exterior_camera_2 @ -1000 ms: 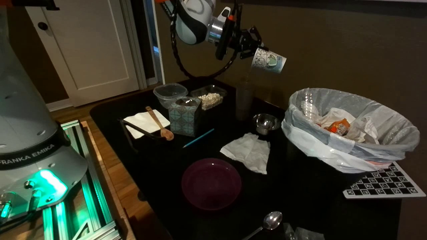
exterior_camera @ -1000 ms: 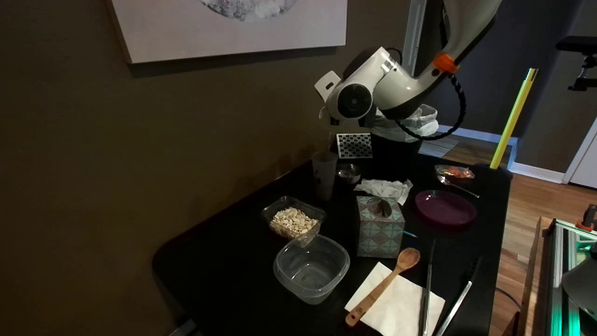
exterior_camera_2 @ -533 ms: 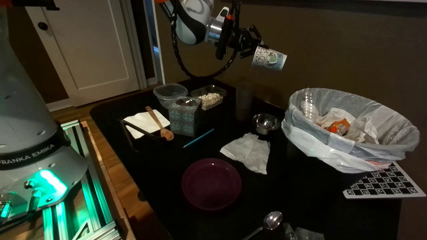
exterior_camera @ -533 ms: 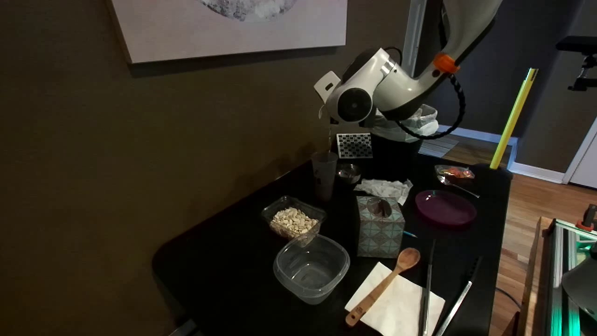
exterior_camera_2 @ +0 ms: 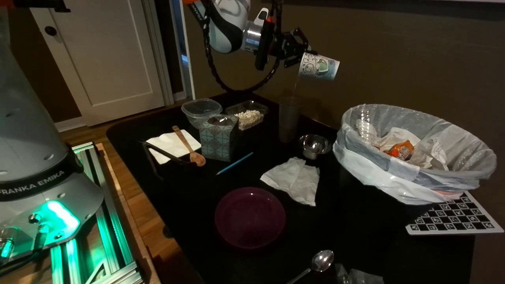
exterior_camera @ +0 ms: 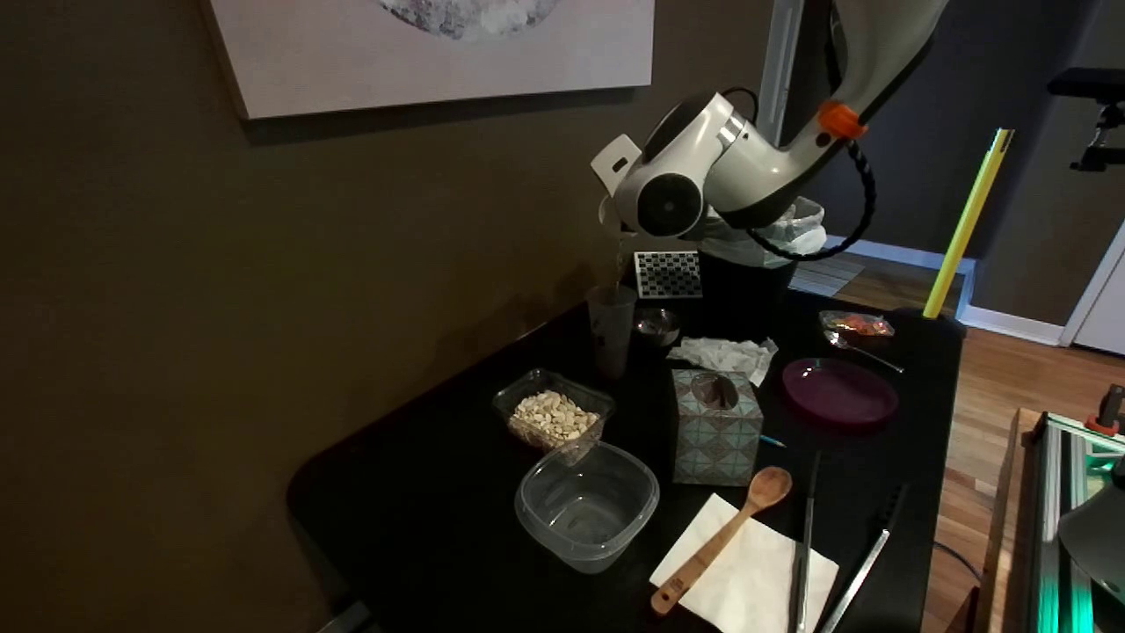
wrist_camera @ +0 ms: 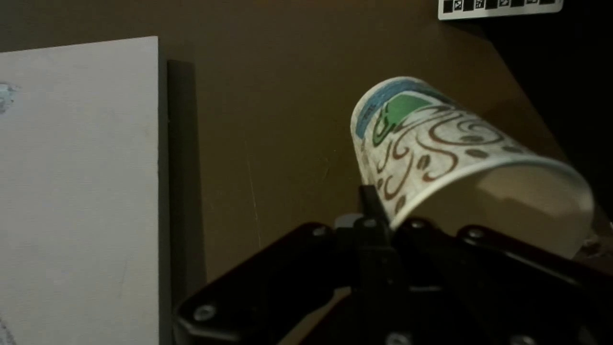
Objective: Pick up the cup, then pour the water into the bigger cup
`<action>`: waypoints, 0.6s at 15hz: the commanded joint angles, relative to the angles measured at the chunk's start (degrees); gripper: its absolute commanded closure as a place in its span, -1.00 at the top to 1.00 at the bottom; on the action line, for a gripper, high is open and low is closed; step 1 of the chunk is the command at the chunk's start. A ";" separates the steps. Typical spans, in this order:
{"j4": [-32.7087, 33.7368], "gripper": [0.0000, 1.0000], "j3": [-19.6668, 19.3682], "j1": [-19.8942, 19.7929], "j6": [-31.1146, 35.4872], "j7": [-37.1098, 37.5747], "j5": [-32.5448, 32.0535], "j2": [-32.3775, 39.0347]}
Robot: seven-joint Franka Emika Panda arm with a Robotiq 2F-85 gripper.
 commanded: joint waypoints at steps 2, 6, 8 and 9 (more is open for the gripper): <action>-1.85 -0.98 1.11 -0.29 -2.36 2.78 -3.40 -0.93; -2.21 -0.98 1.50 -0.08 -4.47 3.32 -5.21 -0.96; -2.41 -0.98 1.73 -0.04 -5.30 3.56 -6.17 -1.07; -2.50 -0.98 1.83 0.00 -5.83 3.60 -6.45 -1.10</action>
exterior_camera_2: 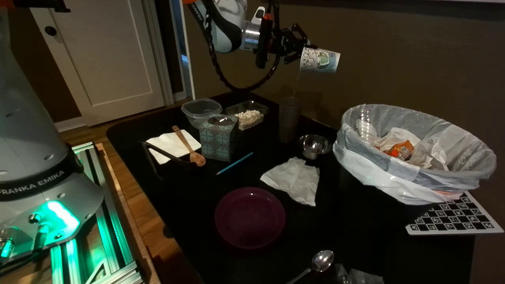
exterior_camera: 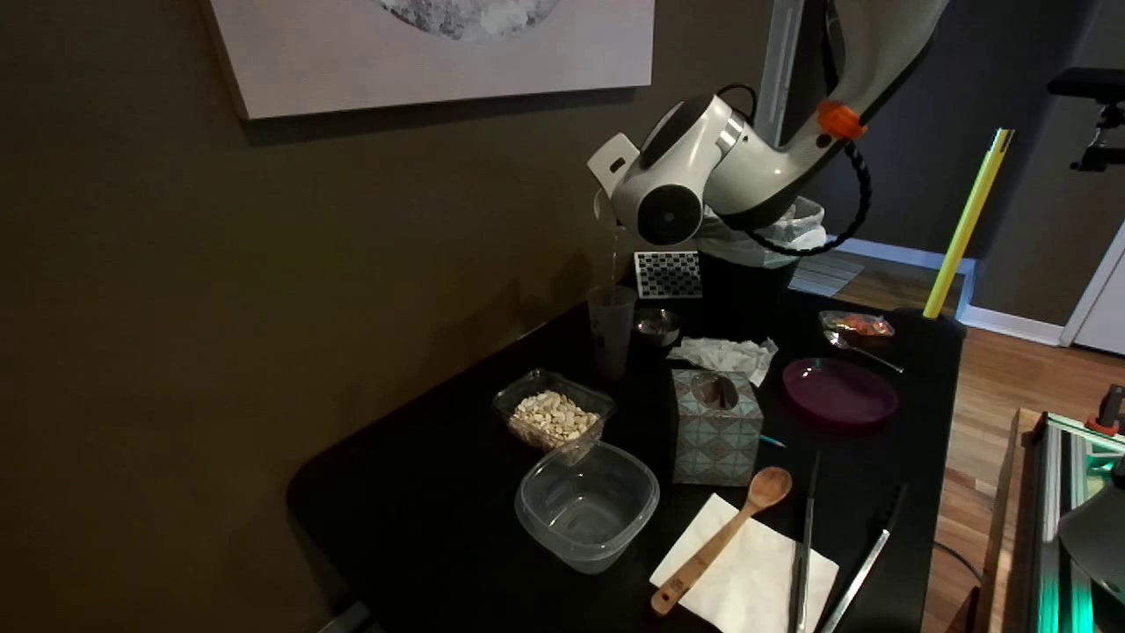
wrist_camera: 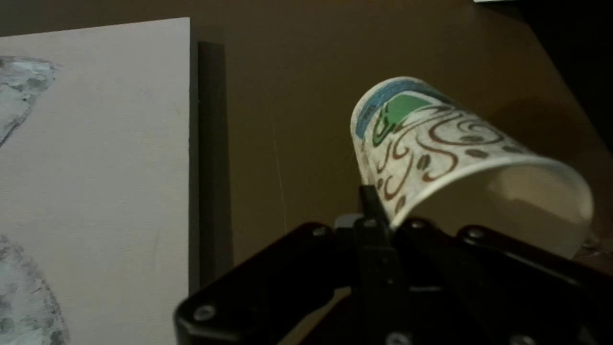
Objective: Pick up the cup, then pour the water into the bigger cup
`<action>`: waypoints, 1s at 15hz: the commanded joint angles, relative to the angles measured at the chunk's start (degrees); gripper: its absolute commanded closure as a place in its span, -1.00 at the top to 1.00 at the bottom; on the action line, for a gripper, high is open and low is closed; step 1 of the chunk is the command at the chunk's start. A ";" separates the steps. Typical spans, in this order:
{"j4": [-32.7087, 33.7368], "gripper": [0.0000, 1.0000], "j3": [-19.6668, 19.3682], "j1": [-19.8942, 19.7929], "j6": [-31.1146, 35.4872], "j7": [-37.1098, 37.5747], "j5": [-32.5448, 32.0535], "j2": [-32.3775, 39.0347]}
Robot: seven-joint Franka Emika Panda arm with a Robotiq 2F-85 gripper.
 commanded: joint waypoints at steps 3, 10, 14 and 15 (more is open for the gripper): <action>-2.51 -0.98 1.02 -0.01 -3.83 2.29 -3.79 -1.32; -3.37 -0.98 1.74 0.01 -6.86 3.08 -4.95 -1.72; -3.66 -0.98 1.87 0.03 -7.08 3.30 -5.29 -1.98; -3.70 -0.98 1.91 0.05 -7.07 3.25 -5.29 -2.09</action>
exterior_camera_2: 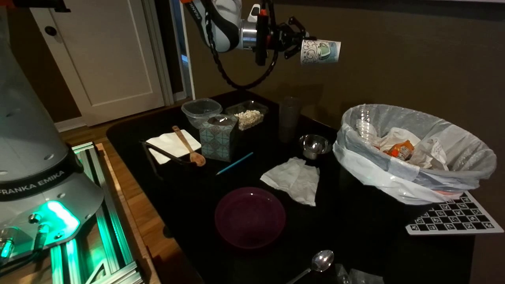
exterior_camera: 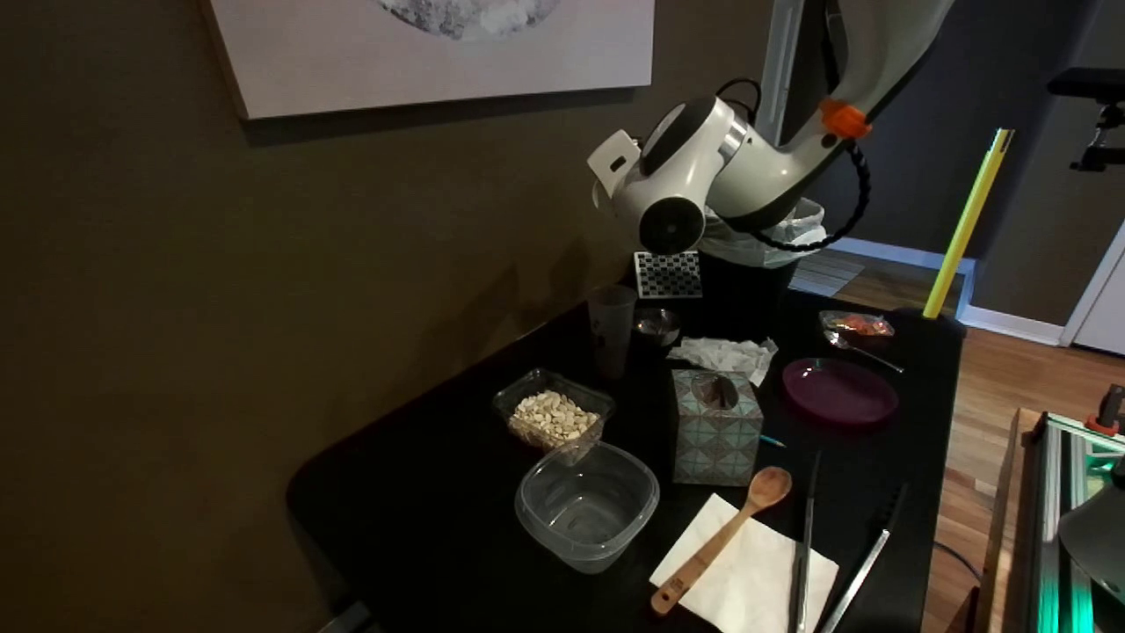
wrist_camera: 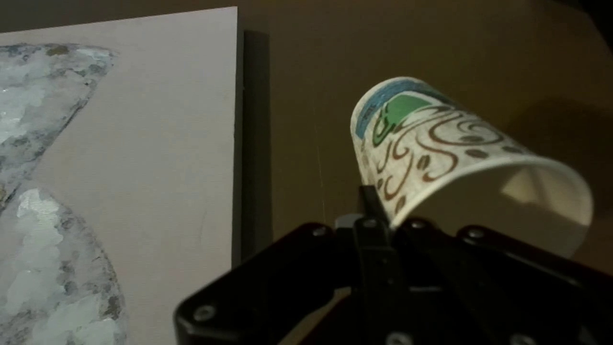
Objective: Pick up the cup, then pour the water into the bigger cup
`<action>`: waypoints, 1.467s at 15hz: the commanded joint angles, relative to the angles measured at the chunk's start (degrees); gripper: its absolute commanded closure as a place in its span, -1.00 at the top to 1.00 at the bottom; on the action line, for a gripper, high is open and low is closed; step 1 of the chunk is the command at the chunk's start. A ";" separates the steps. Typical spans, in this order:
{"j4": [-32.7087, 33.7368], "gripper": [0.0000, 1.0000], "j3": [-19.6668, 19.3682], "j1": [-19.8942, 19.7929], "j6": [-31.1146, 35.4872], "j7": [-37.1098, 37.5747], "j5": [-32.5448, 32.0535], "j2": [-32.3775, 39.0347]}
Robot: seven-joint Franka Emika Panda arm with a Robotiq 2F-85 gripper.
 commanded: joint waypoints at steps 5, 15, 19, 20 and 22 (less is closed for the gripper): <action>-2.24 -0.98 1.08 -1.29 3.96 2.66 0.82 -3.01; -2.04 -0.98 -4.73 -8.88 47.18 -13.93 26.10 -17.24; -6.63 -0.98 -7.91 -10.29 57.75 -30.10 44.49 -17.71; -8.19 -0.98 -8.32 -10.32 59.36 -33.82 48.98 -17.28; -11.65 -0.98 -8.57 -10.38 62.41 -40.49 57.71 -16.27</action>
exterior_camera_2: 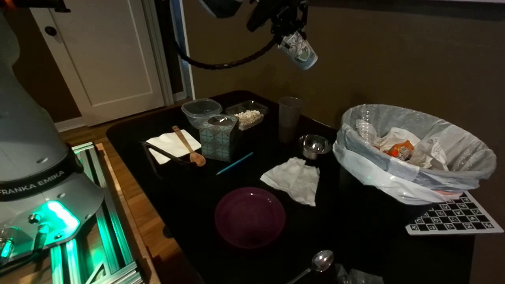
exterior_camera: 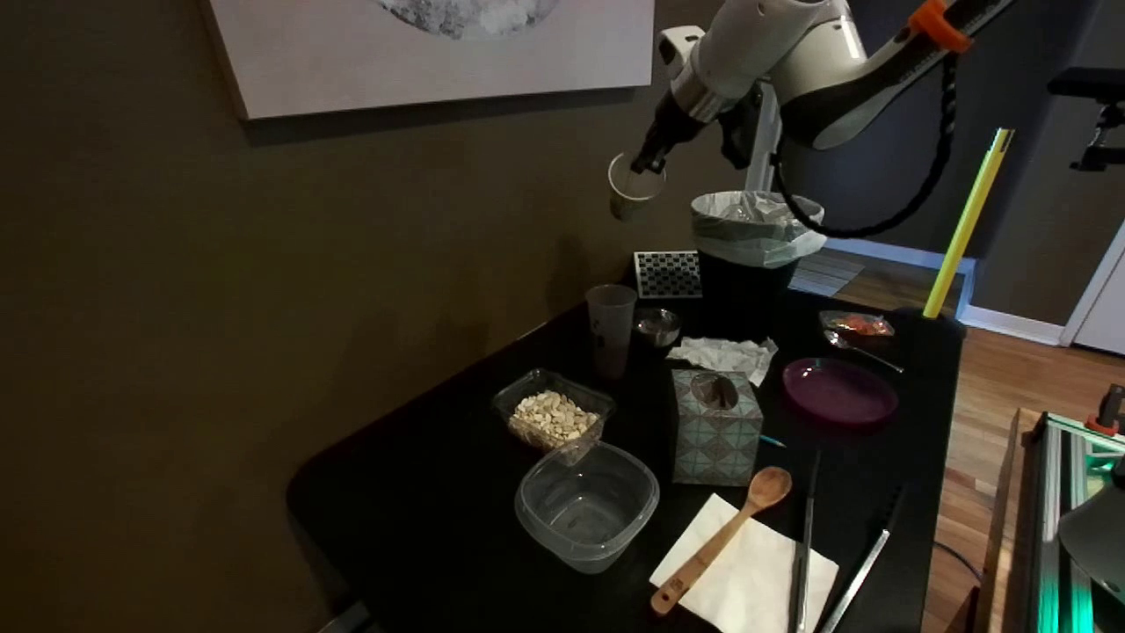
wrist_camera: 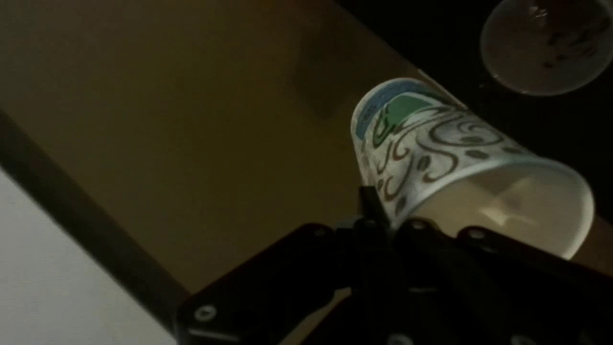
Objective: Pick up the cup, then pour the water into the bigger cup
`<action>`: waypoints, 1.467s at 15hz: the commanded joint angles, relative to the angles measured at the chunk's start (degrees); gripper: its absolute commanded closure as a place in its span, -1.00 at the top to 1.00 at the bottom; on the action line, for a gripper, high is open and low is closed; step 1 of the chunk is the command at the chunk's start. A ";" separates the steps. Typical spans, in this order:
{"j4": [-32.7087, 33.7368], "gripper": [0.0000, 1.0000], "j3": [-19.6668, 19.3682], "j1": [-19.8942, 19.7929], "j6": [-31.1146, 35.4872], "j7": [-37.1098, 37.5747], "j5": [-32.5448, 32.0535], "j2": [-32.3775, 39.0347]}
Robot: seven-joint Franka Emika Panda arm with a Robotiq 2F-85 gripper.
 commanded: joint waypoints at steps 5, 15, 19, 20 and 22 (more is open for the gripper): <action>-14.56 -0.98 5.68 -1.93 4.79 -24.29 33.19 2.41; -12.35 -0.98 14.83 -6.22 -12.31 -43.80 67.77 0.38; -10.83 -0.98 8.46 -3.24 -14.21 -46.32 69.14 0.08; -11.18 -0.98 7.68 -2.50 -13.97 -48.31 71.59 0.53; -12.04 -0.98 6.95 -1.37 -13.07 -52.65 77.25 1.01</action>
